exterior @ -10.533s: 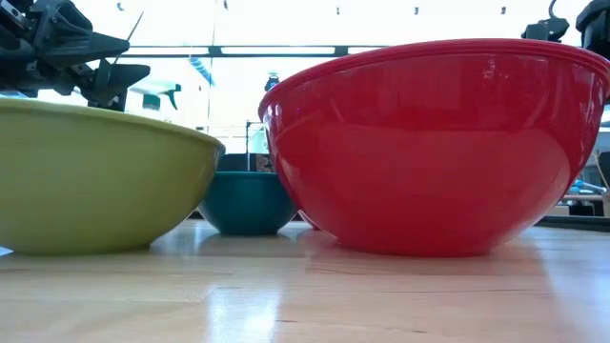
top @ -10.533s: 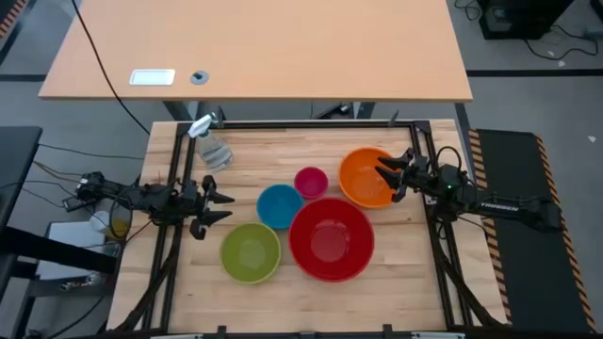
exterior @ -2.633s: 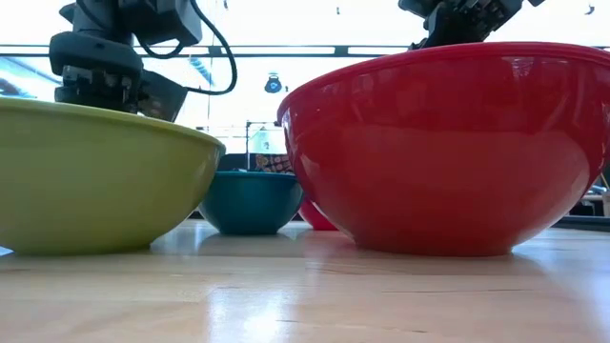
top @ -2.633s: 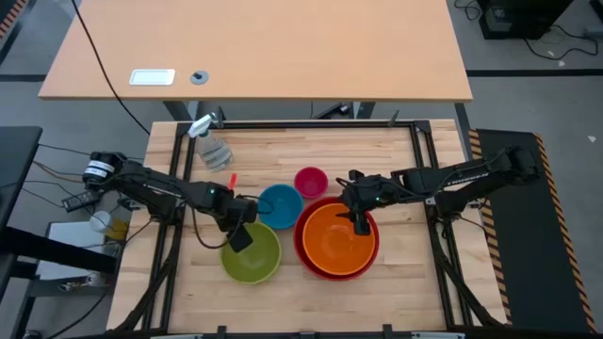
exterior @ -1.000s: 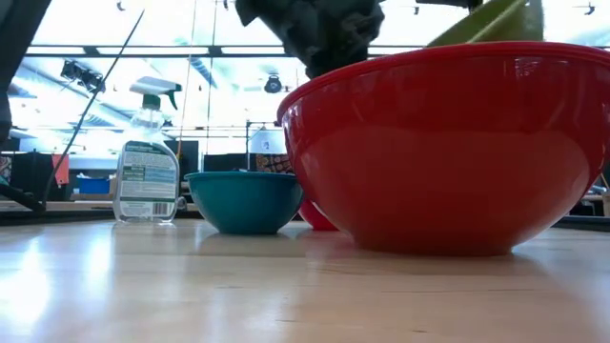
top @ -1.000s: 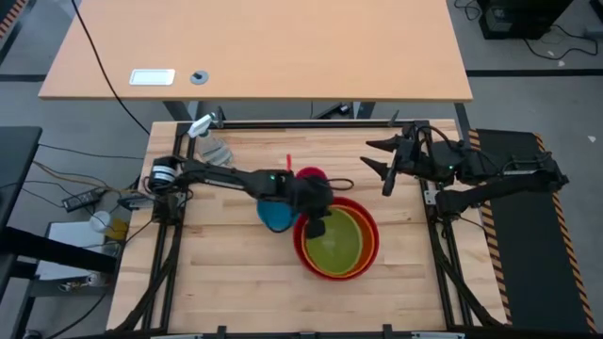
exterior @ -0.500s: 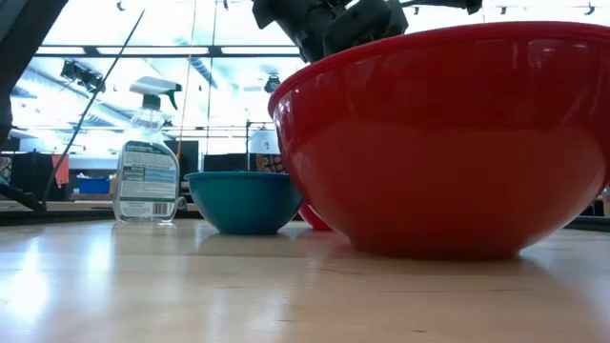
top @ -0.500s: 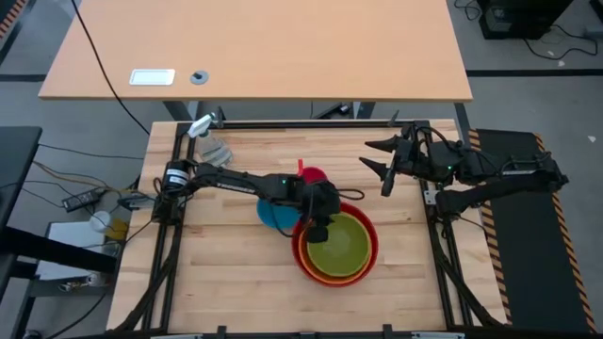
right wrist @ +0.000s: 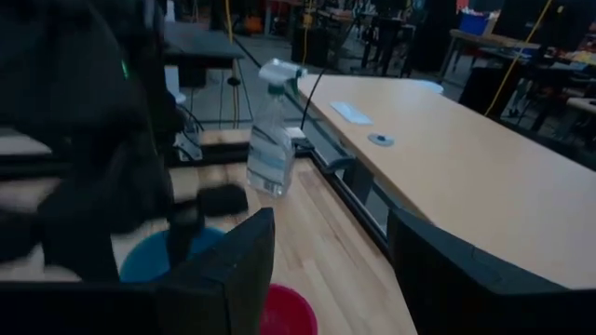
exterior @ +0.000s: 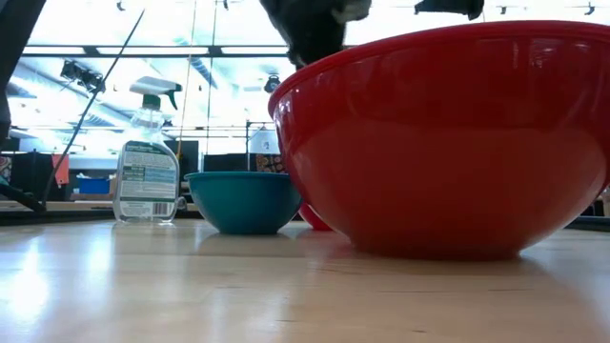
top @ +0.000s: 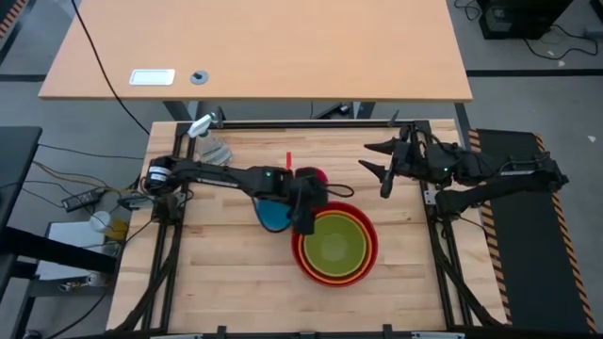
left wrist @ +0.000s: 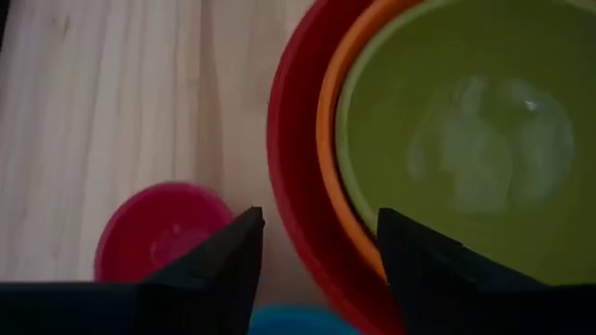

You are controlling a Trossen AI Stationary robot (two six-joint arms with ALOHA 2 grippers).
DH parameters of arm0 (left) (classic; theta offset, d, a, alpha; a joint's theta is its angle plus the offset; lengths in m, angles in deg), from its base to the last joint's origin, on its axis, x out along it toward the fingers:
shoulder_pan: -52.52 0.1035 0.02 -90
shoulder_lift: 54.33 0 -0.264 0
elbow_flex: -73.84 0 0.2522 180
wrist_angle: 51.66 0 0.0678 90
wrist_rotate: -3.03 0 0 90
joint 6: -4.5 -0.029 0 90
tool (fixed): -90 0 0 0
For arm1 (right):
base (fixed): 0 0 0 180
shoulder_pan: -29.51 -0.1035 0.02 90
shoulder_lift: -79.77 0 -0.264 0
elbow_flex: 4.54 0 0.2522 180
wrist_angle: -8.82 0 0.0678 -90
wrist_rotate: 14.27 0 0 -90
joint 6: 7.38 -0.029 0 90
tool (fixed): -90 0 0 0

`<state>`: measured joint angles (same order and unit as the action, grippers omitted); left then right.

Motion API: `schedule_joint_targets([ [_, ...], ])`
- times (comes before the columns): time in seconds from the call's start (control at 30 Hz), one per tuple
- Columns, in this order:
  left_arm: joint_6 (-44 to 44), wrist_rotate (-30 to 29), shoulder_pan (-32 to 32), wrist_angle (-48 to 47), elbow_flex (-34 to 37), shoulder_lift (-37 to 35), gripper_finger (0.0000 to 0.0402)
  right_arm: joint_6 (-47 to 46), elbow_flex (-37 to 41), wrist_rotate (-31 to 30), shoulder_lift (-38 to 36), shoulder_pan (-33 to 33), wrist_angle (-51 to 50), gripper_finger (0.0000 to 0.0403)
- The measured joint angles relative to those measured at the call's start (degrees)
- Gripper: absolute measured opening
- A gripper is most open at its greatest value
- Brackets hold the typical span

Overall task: Nest bowls inside each other
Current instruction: Stack the blue bowl into the light green bowl

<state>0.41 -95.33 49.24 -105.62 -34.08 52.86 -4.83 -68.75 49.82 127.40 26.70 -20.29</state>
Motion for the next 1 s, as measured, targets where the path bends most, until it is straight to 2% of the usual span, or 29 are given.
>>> schedule_joint_targets([
  [0.33,2.3,-0.2,2.6,-12.0,0.8,-4.8,0.0184,-0.1,2.5,0.5,0.0,0.0,0.2,0.0215],
  [0.7,4.8,-0.1,10.2,-9.3,13.9,-7.4,0.0183,-0.1,3.4,3.5,0.0,-0.1,1.1,0.0215],
  [0.9,5.6,4.7,15.9,-7.9,18.1,-7.5,0.0183,0.1,3.4,3.5,0.0,-0.1,1.5,0.0215],
  [1.0,5.6,5.3,17.9,-7.6,20.0,-7.5,0.0183,0.1,3.4,3.6,0.0,-0.1,1.5,0.0215],
])
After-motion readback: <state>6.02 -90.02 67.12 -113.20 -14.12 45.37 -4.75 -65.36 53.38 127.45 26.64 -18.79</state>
